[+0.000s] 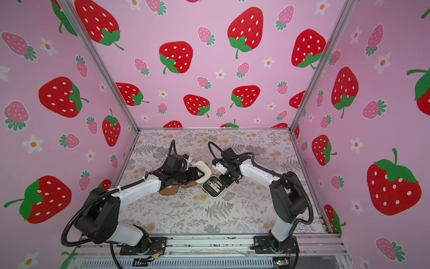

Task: Organize nail clipper sets
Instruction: Place the storage box at the center of the board, then close the storage box at the center of the board.

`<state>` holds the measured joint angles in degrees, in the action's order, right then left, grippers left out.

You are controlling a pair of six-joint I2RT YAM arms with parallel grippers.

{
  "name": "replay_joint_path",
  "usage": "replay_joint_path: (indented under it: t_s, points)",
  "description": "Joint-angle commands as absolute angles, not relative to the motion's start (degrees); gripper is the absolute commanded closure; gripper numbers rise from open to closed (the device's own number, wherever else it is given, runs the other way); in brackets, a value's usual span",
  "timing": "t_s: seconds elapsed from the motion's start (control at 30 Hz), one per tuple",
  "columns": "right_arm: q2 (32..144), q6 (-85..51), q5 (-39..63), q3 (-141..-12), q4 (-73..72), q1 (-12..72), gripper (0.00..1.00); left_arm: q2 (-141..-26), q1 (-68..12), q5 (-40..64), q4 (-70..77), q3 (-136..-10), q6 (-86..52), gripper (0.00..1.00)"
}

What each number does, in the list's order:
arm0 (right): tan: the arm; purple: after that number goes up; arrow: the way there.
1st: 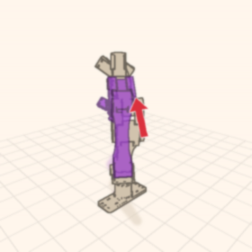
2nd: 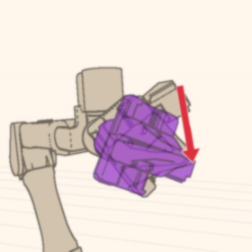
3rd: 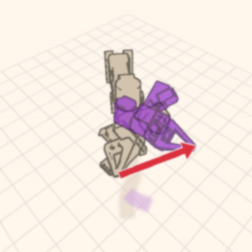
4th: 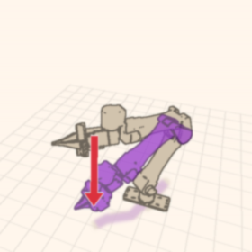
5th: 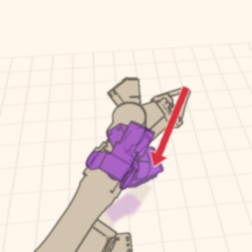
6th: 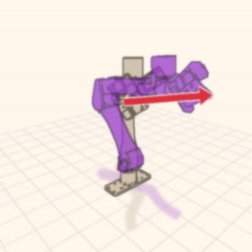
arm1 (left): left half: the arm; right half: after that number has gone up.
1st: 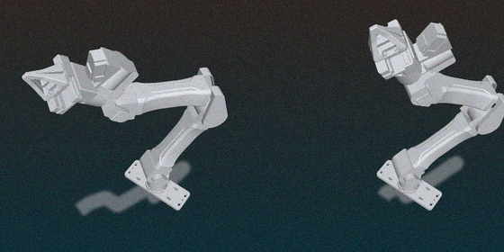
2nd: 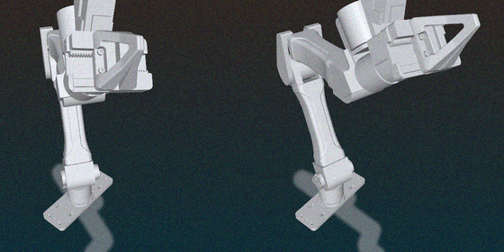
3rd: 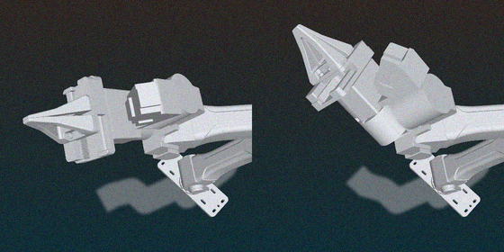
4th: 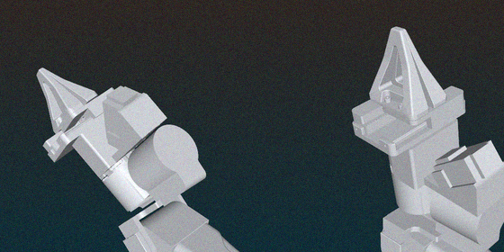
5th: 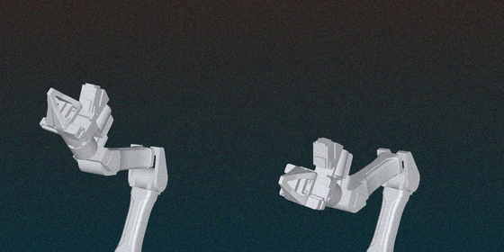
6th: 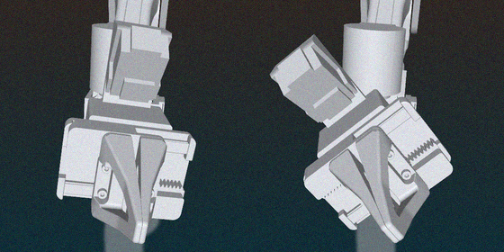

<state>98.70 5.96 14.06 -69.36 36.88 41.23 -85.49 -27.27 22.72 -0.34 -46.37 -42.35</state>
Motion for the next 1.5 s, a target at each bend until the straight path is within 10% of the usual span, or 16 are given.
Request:
replay_joint_path:
  t_s: [0.0,0.67,0.93,1.17,1.47]
  points:
    - [100.96,9.46,9.24,-72.36,38.45,41.84,1.0,-85.47,-26.98,22.9,4.04,-45.28,-43.15,0.34]
    - [111.73,13.7,0.69,-78.82,35.33,42.28,0.99,-92.18,-30.34,24.1,16.98,-43.92,-43.63,0.38]
    - [108.63,2.84,-4.24,-78.29,36.53,42.11,0.61,-89.13,-34.12,20.74,10.16,-47.05,-38.97,0.38]
    - [97.84,-14.61,-8.93,-74.13,40.02,39.74,0.44,-87.36,-37.36,18.28,5.1,-49.51,-35.87,0.38]
    - [83.86,-29.03,8.47,-64.57,36.5,35.09,0.34,-91.95,-40.98,19.97,5.06,-54.05,-35.18,0.39]
